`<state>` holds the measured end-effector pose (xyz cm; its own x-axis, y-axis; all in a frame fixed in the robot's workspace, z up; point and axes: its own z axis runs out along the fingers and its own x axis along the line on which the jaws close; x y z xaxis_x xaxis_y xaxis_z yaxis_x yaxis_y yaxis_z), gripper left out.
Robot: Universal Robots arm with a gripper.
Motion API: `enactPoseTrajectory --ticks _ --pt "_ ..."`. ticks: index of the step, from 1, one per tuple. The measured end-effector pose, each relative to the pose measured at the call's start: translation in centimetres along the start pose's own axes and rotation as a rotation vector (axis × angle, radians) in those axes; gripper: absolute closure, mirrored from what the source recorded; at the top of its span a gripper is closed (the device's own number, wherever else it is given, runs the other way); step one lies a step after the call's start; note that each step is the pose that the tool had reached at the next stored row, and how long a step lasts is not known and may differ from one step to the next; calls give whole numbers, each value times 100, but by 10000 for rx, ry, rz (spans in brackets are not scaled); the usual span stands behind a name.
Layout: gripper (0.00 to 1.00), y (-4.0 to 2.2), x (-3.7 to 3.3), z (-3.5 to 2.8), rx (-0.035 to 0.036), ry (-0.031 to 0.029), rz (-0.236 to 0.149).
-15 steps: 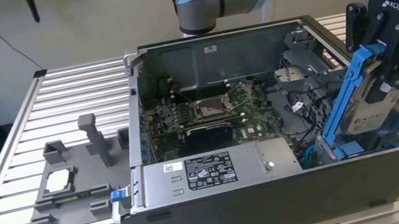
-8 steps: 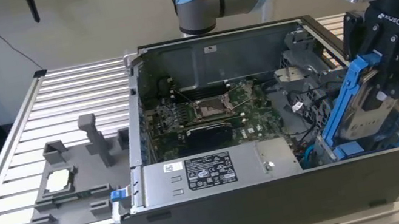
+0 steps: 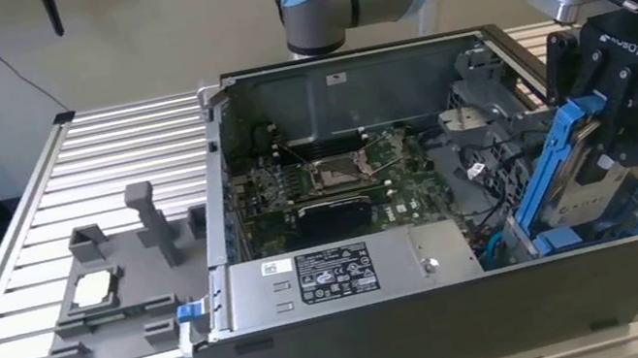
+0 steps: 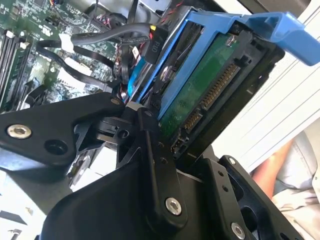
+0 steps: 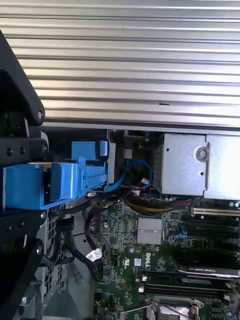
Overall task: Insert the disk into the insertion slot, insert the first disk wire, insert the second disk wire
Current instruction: 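Insert the disk into the insertion slot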
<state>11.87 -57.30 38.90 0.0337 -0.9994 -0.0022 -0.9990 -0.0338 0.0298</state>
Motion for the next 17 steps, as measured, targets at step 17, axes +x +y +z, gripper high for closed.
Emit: enactPoseTrajectory --ticks 17 --pt "68 0 0 1 0 2 1"
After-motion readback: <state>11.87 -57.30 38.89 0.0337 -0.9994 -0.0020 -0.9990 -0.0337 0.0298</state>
